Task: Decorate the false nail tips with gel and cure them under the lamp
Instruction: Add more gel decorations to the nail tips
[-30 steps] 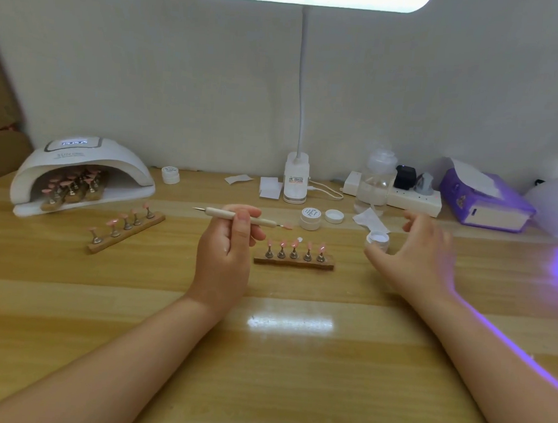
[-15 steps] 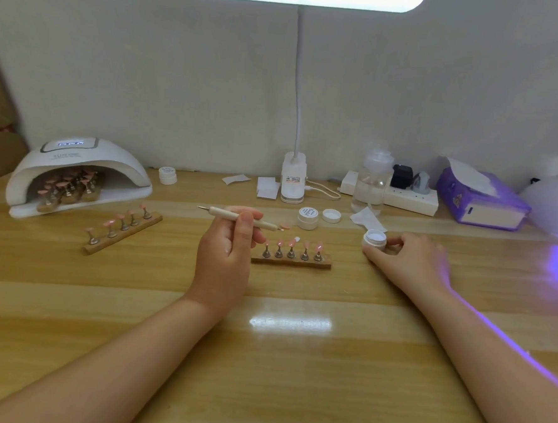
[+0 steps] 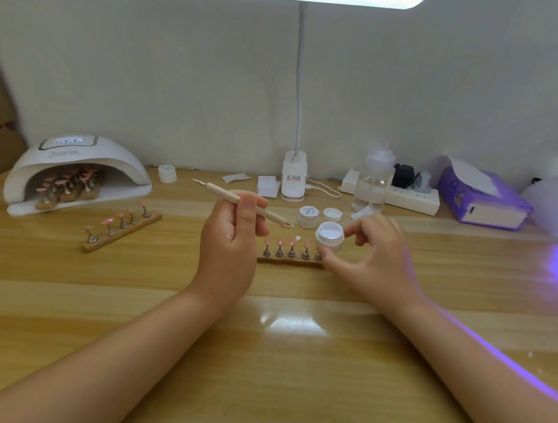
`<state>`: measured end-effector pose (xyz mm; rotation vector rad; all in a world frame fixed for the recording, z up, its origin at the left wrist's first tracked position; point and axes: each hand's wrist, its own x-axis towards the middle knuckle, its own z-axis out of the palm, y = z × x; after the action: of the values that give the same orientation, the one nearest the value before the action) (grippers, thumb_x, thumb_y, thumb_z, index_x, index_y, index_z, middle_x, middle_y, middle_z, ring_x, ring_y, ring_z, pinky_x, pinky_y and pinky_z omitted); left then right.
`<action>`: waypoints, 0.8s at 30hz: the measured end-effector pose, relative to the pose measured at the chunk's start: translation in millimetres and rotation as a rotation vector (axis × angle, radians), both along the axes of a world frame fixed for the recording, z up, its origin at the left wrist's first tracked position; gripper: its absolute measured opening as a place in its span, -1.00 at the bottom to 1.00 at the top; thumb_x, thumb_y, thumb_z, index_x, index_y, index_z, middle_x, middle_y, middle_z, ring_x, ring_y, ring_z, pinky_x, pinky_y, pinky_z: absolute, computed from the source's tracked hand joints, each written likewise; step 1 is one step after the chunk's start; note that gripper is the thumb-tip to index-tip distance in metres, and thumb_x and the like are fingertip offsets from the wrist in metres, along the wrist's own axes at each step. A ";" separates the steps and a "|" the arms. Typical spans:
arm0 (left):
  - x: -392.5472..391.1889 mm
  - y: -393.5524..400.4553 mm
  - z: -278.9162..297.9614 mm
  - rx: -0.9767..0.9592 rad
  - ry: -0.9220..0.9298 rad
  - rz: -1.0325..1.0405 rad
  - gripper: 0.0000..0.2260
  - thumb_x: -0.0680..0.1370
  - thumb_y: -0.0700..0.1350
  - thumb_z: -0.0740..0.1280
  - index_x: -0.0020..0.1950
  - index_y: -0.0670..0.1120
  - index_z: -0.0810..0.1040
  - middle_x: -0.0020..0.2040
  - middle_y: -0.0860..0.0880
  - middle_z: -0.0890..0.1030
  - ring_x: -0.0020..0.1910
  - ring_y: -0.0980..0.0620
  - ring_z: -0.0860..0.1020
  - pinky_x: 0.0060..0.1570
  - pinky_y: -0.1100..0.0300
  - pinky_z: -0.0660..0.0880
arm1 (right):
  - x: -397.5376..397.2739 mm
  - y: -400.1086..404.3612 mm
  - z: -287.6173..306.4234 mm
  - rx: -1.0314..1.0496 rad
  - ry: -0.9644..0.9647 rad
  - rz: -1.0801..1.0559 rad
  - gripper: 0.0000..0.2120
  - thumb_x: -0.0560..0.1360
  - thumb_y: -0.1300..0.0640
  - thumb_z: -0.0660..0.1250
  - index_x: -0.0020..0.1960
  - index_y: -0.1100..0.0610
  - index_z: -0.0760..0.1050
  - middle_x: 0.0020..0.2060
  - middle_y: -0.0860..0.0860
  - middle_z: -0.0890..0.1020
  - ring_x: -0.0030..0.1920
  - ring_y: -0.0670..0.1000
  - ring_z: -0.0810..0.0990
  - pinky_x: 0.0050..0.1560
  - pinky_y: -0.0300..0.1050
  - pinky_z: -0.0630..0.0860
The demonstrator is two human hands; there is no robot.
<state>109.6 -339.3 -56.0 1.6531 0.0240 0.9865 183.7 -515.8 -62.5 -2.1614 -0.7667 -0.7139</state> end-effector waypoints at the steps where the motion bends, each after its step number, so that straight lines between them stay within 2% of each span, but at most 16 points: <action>1: -0.6 -1.3 1.8 0.006 -0.013 0.002 -0.79 0.59 0.04 0.09 -0.11 0.06 0.48 -0.38 0.16 0.52 -0.36 0.23 0.47 -0.33 0.42 0.41 | -4.4 2.2 0.6 0.003 -0.021 0.043 -0.68 0.25 -0.03 0.52 -0.24 0.16 0.49 -0.35 -0.02 0.43 -0.26 -0.02 0.37 -0.20 -0.15 0.30; 5: -3.0 -5.2 6.4 0.071 -0.035 0.006 -0.79 0.62 0.01 0.09 -0.14 0.07 0.46 -0.39 0.16 0.50 -0.42 0.24 0.43 -0.39 0.43 0.37 | -16.1 10.8 -1.8 -0.056 -0.046 0.142 -0.69 0.23 0.01 0.55 -0.23 0.15 0.49 -0.35 -0.09 0.37 -0.25 -0.04 0.35 -0.18 -0.19 0.25; 9: -4.6 -5.8 2.8 0.264 0.039 0.033 -0.83 0.60 0.02 0.08 -0.14 0.12 0.41 -0.35 0.25 0.52 -0.41 0.22 0.46 -0.42 0.44 0.32 | -17.9 12.4 -4.8 -0.077 -0.049 0.166 -0.70 0.22 0.04 0.56 -0.25 0.15 0.48 -0.35 -0.11 0.35 -0.24 -0.04 0.34 -0.18 -0.21 0.25; 12: -4.9 -5.3 0.3 0.369 0.063 0.049 -0.86 0.58 0.05 0.09 -0.13 0.15 0.39 -0.38 0.20 0.48 -0.40 0.18 0.46 -0.39 0.30 0.37 | -18.5 12.7 -5.8 -0.074 -0.060 0.180 -0.71 0.22 0.05 0.55 -0.25 0.12 0.47 -0.34 -0.19 0.30 -0.24 -0.06 0.32 -0.17 -0.23 0.23; 15: -5.9 -6.7 0.1 0.428 0.061 0.050 -0.80 0.59 0.05 0.10 -0.08 0.01 0.45 -0.37 0.17 0.42 -0.36 0.10 0.46 -0.33 0.01 0.46 | -18.9 14.2 -6.6 -0.083 -0.069 0.193 -0.72 0.22 0.06 0.54 -0.24 0.11 0.47 -0.33 -0.23 0.29 -0.24 -0.07 0.32 -0.17 -0.22 0.24; 16: -6.2 -7.6 0.5 0.441 0.053 0.051 -0.74 0.58 0.09 0.09 -0.06 -0.04 0.46 -0.36 0.17 0.42 -0.35 0.08 0.47 -0.33 0.00 0.46 | -19.0 14.6 -6.8 -0.082 -0.071 0.192 -0.72 0.22 0.06 0.54 -0.24 0.11 0.47 -0.33 -0.22 0.29 -0.24 -0.07 0.32 -0.17 -0.21 0.25; 19: -6.3 -8.8 1.0 0.465 0.033 0.054 -0.63 0.55 0.12 0.04 -0.04 -0.11 0.50 -0.34 0.19 0.42 -0.34 0.10 0.47 -0.32 0.04 0.46 | -19.7 15.4 -6.8 -0.072 -0.074 0.185 -0.72 0.22 0.08 0.54 -0.25 0.12 0.47 -0.34 -0.15 0.35 -0.25 -0.05 0.34 -0.18 -0.15 0.31; 24: -5.6 -8.6 -0.6 0.498 0.045 0.056 -0.68 0.54 0.12 0.05 -0.06 -0.05 0.48 -0.35 0.21 0.41 -0.35 0.17 0.46 -0.33 0.21 0.38 | -21.6 15.8 -6.3 -0.061 -0.066 0.180 -0.73 0.22 0.08 0.54 -0.25 0.12 0.47 -0.34 -0.12 0.38 -0.24 -0.04 0.35 -0.17 -0.13 0.33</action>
<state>104.0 -347.9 -56.6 2.1380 -0.1574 1.0525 162.1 -499.9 -68.8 -2.0986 -1.0146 -0.6784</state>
